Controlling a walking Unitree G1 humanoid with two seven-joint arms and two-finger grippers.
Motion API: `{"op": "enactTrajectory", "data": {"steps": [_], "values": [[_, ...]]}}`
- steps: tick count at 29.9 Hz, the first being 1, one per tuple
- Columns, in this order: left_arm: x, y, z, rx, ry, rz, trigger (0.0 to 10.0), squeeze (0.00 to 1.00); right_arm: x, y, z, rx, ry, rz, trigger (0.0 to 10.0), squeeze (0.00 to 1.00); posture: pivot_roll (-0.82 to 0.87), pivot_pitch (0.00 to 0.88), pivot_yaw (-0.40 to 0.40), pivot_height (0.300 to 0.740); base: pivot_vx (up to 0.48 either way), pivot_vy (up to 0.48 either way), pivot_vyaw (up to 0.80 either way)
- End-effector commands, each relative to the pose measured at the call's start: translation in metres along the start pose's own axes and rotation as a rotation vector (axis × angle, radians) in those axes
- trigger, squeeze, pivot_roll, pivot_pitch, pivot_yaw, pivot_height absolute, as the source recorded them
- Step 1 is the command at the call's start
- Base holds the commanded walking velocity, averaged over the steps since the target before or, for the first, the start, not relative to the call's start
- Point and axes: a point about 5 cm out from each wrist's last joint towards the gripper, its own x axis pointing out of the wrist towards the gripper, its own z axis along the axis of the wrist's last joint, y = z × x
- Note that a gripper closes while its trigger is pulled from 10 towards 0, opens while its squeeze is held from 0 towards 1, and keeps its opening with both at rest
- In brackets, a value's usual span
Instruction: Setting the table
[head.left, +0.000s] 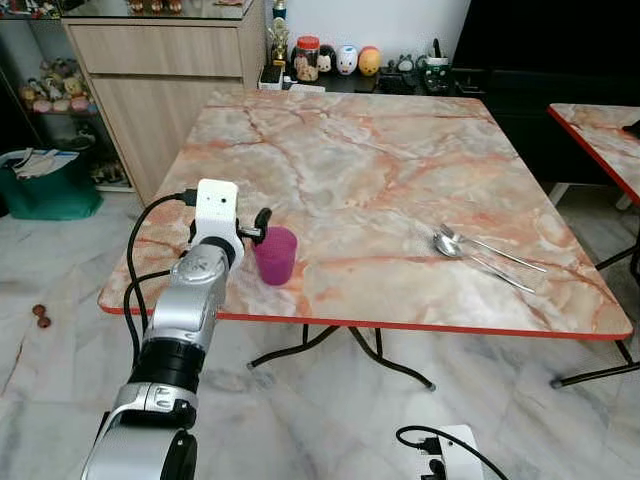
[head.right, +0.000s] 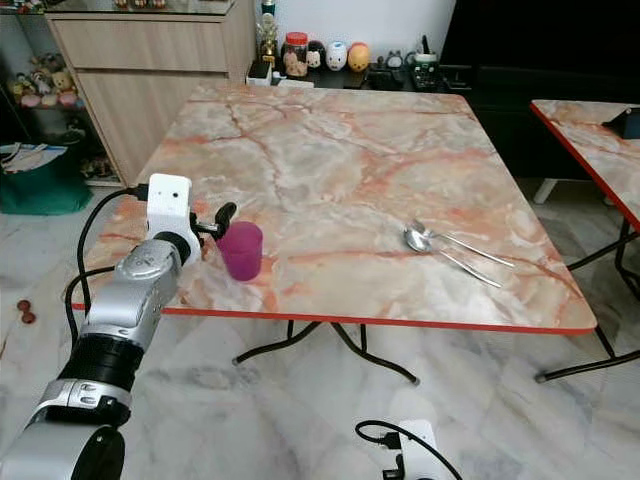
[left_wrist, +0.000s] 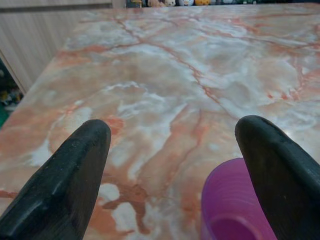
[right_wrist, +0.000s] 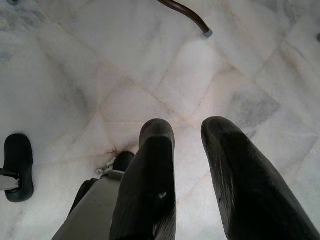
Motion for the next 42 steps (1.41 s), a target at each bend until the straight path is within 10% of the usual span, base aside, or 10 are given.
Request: {"op": "enactTrajectory", "data": {"steps": [1, 29, 30, 31, 33, 34, 37, 38, 40, 42], "values": [[0.002, -0.001, 0.000, -0.002, 0.021, -0.013, 10.0, 0.00, 0.000, -0.001, 0.001, -0.006, 0.002, 0.001, 10.0, 0.00, 0.09, 0.000, -0.039, 0.731, 0.000, 0.000, 0.00], [0.002, -0.016, -0.015, 0.070, 0.174, -0.061, 10.0, 0.00, 0.000, -0.002, 0.001, -0.014, 0.005, 0.003, 10.0, 0.00, 0.09, 0.000, -0.042, 0.731, 0.000, 0.000, 0.00], [0.002, -0.016, -0.015, 0.065, 0.175, -0.061, 9.3, 0.00, 0.000, -0.002, 0.001, -0.015, 0.006, 0.004, 10.0, 0.00, 0.09, 0.000, -0.041, 0.731, 0.000, 0.000, 0.00], [0.002, -0.017, -0.014, 0.070, 0.174, -0.067, 2.6, 0.00, 0.000, -0.002, 0.001, -0.016, 0.006, 0.004, 10.0, 0.00, 0.09, 0.000, -0.042, 0.731, 0.000, 0.000, 0.00], [0.002, -0.018, -0.014, 0.075, 0.174, -0.069, 2.6, 0.00, 0.000, -0.002, 0.001, -0.018, 0.006, 0.005, 10.0, 0.00, 0.09, 0.000, -0.042, 0.731, 0.000, 0.000, 0.00], [0.002, -0.018, -0.014, 0.077, 0.176, -0.070, 0.0, 0.00, 0.000, -0.002, 0.001, -0.019, 0.006, 0.005, 10.0, 0.00, 0.09, 0.000, -0.042, 0.731, 0.000, 0.000, 0.00], [0.003, -0.018, -0.015, 0.081, 0.181, -0.068, 1.1, 0.00, 0.000, -0.002, 0.001, -0.024, 0.006, 0.006, 10.0, 0.00, 0.09, 0.000, -0.041, 0.731, 0.000, 0.000, 0.00], [0.003, -0.018, -0.015, 0.086, 0.184, -0.070, 7.6, 0.00, 0.000, -0.002, 0.001, -0.025, 0.005, 0.007, 10.0, 0.00, 0.09, 0.000, -0.041, 0.731, 0.000, 0.000, 0.00], [0.003, -0.019, -0.016, 0.096, 0.187, -0.073, 10.0, 0.00, 0.000, -0.002, 0.001, -0.027, 0.005, 0.007, 10.0, 0.00, 0.09, 0.000, -0.042, 0.731, 0.000, 0.000, 0.00], [0.002, -0.019, -0.017, 0.100, 0.190, -0.075, 10.0, 0.00, 0.000, -0.002, 0.001, -0.028, 0.005, 0.008, 10.0, 0.00, 0.09, 0.000, -0.042, 0.731, 0.000, 0.000, 0.00]]}}
